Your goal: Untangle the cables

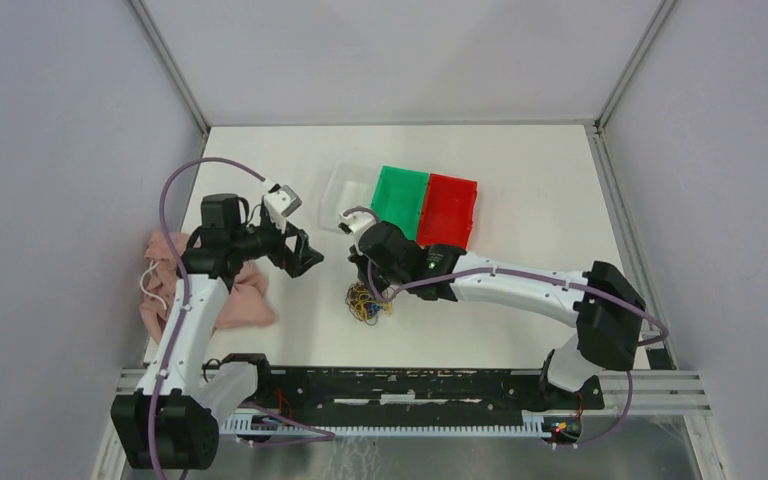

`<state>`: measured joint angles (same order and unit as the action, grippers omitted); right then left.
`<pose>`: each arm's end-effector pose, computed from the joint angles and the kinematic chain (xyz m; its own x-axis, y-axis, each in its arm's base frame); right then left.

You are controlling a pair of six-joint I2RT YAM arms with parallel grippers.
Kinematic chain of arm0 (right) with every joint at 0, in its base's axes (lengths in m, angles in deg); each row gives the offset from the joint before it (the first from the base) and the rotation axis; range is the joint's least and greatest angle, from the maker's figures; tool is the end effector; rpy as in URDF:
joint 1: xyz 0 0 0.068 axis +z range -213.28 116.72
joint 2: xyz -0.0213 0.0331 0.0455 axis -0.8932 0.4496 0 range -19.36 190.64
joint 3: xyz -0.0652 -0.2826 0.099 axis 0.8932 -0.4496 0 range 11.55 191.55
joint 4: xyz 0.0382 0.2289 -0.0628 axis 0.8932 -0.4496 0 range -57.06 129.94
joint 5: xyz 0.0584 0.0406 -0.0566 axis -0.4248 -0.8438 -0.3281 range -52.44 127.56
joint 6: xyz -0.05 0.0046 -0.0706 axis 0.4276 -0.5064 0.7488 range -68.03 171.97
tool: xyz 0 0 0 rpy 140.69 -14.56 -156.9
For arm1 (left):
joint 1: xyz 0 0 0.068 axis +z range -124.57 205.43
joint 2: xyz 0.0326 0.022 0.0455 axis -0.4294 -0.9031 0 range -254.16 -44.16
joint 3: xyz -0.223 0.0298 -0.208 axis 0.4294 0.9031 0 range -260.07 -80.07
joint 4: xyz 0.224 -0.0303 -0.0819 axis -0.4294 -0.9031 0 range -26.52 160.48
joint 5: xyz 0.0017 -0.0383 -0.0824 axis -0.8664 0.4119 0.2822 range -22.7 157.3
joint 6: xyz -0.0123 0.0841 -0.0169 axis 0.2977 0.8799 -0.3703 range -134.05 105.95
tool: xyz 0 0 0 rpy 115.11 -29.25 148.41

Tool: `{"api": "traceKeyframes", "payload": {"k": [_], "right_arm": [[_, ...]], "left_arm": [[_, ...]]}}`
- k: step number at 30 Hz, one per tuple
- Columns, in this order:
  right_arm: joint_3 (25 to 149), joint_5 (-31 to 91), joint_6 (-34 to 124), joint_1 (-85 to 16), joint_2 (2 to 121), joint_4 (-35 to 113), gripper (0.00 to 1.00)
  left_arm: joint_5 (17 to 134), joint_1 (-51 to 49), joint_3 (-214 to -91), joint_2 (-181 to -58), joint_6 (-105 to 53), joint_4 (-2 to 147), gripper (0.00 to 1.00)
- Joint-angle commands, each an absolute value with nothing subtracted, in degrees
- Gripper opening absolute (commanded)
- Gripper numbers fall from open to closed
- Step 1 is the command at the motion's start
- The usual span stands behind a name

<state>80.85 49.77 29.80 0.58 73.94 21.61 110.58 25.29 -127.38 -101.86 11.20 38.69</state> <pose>0.1796 0.3293 0.2757 -0.5798 -0.3443 -0.7384 -0.6368 0.7569 0.1471 0.1860 -0.0530 0.2976 -0.3899 0.3114 -0.8666 0.7475 0.6566 -0.1003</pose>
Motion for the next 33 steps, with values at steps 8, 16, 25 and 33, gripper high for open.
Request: {"api": "traceKeyframes", "payload": {"k": [8,16,25,33], "right_arm": [[88.8,33.09,27.27,-0.54,67.4,25.82,0.0],[90.25,26.8,22.98,-0.72,66.6,29.53,0.0],[90.6,21.26,16.4,-0.85,66.85,35.37,0.0],[90.78,19.07,13.14,-0.84,66.09,37.38,0.0]], "left_arm": [[119.11,22.3,-127.5,-93.55,17.09,32.07,0.99],[123.79,22.18,-123.89,-85.88,18.99,31.79,0.89],[125.21,22.15,-117.39,-78.63,4.96,45.4,0.82],[123.25,22.22,-113.25,-74.13,-8.82,59.42,0.67]]}}
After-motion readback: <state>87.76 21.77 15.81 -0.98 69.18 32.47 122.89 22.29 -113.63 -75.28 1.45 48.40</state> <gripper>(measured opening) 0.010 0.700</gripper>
